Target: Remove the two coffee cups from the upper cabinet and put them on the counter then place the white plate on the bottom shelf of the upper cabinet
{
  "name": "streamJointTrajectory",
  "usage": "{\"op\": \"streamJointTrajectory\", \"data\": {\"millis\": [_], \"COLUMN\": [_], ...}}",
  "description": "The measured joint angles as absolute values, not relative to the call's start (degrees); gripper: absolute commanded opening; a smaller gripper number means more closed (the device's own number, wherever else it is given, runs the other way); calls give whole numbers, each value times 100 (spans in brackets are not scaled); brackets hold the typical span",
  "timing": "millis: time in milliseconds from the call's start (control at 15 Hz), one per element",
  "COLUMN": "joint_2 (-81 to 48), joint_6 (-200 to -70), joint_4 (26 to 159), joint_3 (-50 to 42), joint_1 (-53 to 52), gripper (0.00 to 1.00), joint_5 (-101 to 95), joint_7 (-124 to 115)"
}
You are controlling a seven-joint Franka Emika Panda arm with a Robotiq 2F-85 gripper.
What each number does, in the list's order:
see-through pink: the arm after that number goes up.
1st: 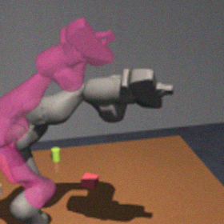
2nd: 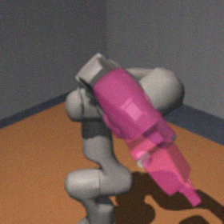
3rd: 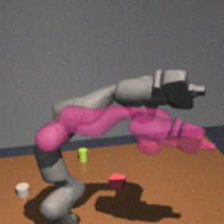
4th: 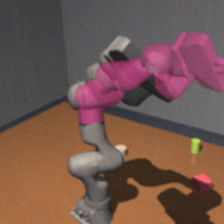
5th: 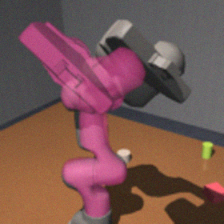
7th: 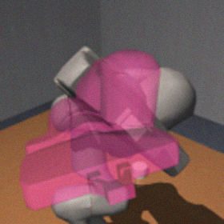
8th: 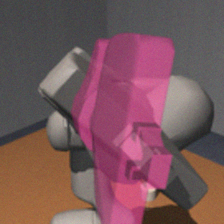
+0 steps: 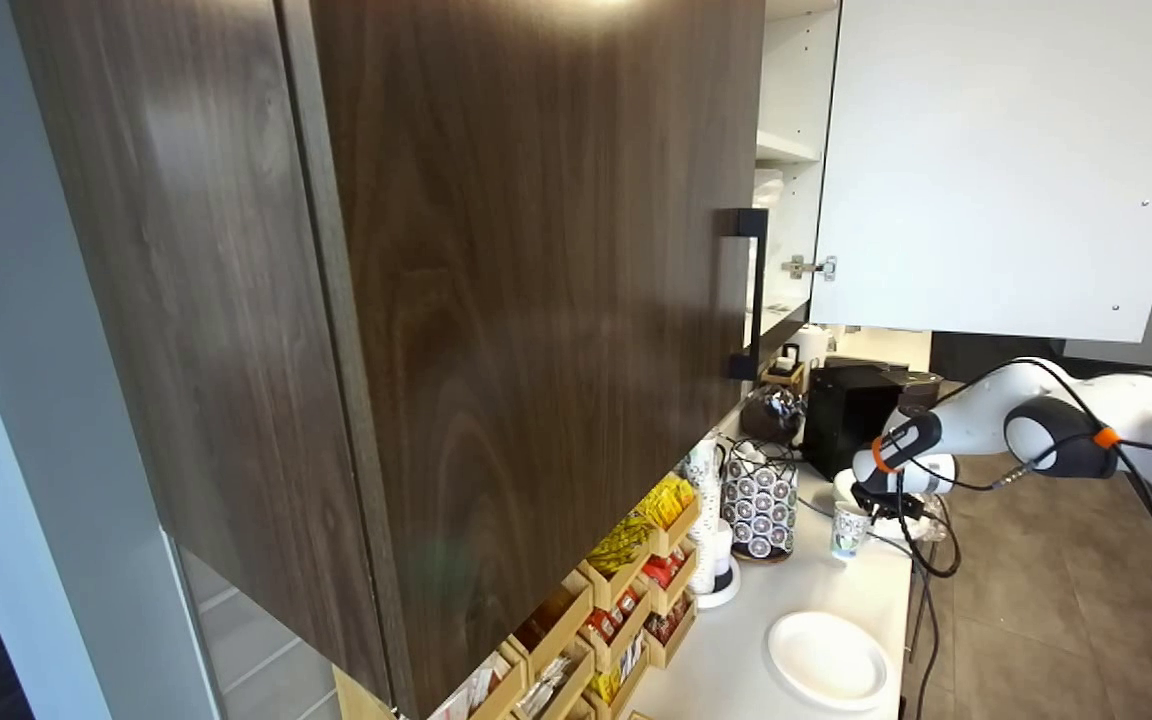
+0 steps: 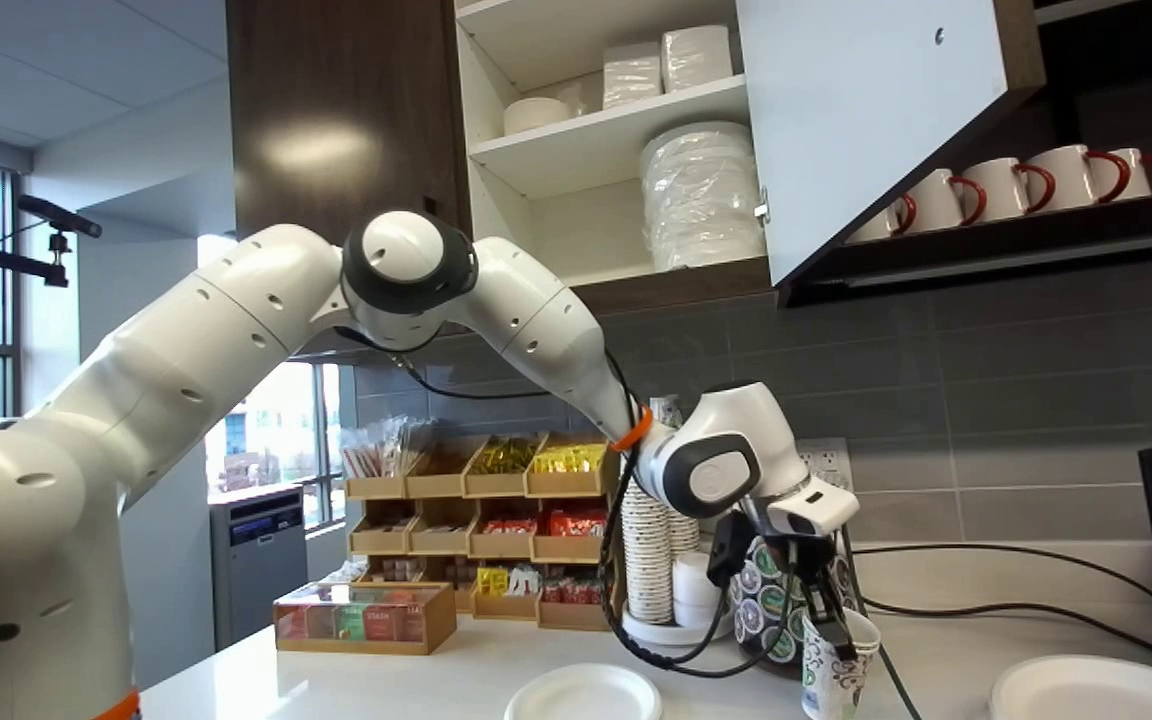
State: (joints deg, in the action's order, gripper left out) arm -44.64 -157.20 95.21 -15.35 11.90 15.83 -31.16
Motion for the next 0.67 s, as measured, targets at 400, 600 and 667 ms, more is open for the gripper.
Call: {"op": "streamJointTrajectory", "data": {"millis": [400,600,667], "joint_2": [-4501,-4405,-4350], "joint_6": [-15720,-15779,-15844], "joint_4": [9472,9469,9475], "joint_3": [-1569,-1629,-1655], "joint_1": [1128,1105,1095], "gripper": [82,100,100], "joint_5": [1583,1583,1583], "joint_7": [-3119,-3120,-3120]}}
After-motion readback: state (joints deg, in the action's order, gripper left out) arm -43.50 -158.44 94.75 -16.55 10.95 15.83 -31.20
